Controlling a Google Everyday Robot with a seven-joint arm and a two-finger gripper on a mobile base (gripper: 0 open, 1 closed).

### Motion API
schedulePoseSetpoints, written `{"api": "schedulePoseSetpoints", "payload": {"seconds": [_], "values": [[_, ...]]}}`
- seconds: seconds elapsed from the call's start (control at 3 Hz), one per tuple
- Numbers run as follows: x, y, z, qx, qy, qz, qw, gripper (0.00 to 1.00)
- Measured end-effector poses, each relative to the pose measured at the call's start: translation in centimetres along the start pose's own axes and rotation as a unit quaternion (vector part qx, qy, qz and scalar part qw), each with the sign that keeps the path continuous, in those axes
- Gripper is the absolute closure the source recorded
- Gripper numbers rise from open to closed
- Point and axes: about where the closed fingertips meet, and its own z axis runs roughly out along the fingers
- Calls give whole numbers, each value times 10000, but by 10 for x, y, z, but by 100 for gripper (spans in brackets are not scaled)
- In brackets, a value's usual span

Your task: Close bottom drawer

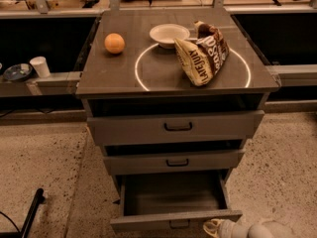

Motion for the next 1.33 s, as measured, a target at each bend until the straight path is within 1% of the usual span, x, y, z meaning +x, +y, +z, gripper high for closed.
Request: {"api": "schedulePoseSetpoints", "payload": {"seconds": [0.33, 0.67, 1.0, 1.33], "values": [[-12, -17, 15, 165, -317, -27, 9994, 100], [-21, -27, 32, 211, -559, -43, 9982, 100], [-30, -35, 44, 248, -717, -74, 9971, 100], [-36, -38, 55, 216, -740, -111, 9970, 100]]}}
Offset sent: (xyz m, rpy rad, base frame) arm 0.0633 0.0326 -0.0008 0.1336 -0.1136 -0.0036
